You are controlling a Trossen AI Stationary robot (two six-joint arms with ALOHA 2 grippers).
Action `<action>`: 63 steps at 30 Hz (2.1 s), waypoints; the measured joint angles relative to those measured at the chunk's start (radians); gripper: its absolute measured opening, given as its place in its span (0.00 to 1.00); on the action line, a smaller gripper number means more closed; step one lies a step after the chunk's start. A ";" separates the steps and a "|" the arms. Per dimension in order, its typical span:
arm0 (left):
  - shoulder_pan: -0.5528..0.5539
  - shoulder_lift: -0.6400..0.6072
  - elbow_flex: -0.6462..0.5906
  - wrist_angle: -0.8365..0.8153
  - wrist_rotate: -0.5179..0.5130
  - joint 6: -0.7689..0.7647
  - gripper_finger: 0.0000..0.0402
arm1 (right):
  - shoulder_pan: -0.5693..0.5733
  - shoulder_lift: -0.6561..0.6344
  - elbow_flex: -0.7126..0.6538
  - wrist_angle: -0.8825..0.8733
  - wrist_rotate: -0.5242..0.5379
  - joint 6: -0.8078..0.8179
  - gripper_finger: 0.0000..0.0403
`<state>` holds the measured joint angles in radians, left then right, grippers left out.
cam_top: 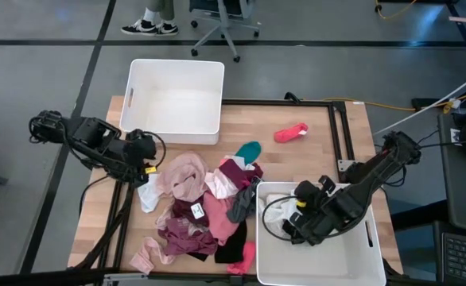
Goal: Sort clothes
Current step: Put the white sock into the bottom white bin
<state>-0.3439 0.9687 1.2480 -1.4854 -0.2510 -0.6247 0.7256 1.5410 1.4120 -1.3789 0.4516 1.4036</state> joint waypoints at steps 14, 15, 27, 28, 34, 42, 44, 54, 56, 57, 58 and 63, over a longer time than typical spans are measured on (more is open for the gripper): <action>-0.001 0.031 -0.373 0.003 0.230 -0.272 0.41 | 0.000 -0.001 0.000 -0.002 0.086 -0.023 0.66; -0.001 0.036 -0.400 0.035 0.249 -0.287 0.41 | 0.000 -0.001 0.000 -0.002 0.088 -0.024 0.66; -0.001 0.228 -0.506 0.285 0.329 -0.276 0.41 | 0.001 -0.001 0.000 0.001 0.160 -0.051 0.66; -0.001 0.255 -0.506 0.297 0.329 -0.269 0.41 | 0.001 -0.001 0.000 0.001 0.161 -0.051 0.66; -0.001 0.413 -0.506 0.274 0.323 -0.223 0.41 | 0.001 -0.001 0.000 0.002 0.169 -0.051 0.66; -0.019 0.501 -0.507 0.375 0.360 -0.159 0.41 | 0.001 0.000 0.000 0.002 0.173 -0.076 0.66; -0.019 0.515 -0.520 0.399 0.355 -0.161 0.41 | 0.001 0.000 0.000 0.002 0.188 -0.078 0.66; -0.036 0.536 -0.629 0.503 0.466 -0.119 0.34 | 0.000 0.000 0.000 0.022 0.202 -0.126 0.66; -0.036 0.531 -0.624 0.487 0.465 -0.094 0.26 | 0.000 0.000 0.000 0.022 0.201 -0.129 0.66; -0.036 0.528 -0.621 0.478 0.463 -0.077 0.22 | 0.000 0.000 0.000 0.022 0.200 -0.129 0.66; -0.036 0.526 -0.614 0.471 0.461 -0.065 0.17 | 0.000 0.000 0.000 0.022 0.194 -0.129 0.66; -0.037 0.521 -0.557 0.411 0.461 0.012 0.03 | 0.000 0.000 0.000 0.024 0.083 -0.127 0.66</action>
<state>-0.3808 1.4899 0.6913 -1.0742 0.2104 -0.6128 0.7258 1.5406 1.4120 -1.3544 0.5350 1.2765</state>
